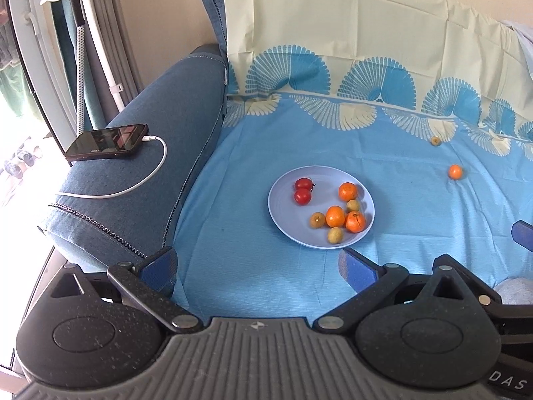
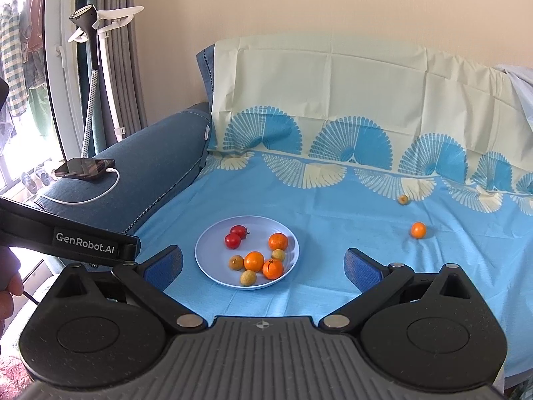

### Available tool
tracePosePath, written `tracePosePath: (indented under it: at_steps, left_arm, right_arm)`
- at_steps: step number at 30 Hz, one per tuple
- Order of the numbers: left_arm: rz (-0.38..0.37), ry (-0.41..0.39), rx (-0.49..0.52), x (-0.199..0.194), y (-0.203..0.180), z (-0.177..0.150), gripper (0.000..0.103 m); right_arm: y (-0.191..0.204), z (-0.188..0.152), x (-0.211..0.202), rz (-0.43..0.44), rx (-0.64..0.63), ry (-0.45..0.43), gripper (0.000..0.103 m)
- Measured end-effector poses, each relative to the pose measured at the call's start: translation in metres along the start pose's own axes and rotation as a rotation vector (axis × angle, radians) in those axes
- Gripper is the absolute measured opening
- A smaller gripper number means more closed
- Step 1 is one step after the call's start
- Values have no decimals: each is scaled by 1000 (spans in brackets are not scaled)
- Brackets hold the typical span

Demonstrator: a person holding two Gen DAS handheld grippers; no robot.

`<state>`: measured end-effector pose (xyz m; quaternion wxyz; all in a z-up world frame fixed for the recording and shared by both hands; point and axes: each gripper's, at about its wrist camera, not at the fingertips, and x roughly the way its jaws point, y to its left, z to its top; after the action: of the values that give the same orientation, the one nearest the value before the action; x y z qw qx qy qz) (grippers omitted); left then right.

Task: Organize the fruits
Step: 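Lift both open tools away from the plate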

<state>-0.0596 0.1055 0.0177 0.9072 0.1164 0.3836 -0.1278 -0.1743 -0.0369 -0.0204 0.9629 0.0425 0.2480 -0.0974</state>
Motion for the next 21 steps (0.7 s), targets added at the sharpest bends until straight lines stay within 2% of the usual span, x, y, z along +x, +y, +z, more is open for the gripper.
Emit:
tracePosePath:
  at_steps: [11,21]
  left_arm:
    - [-6,15,-4,6,1,2,103]
    - [10,67,17,27,-5,2,103]
  right_arm:
    - [2,-1,1,5,-23,12,102]
    - [-6,-5,20,24,5,63,102]
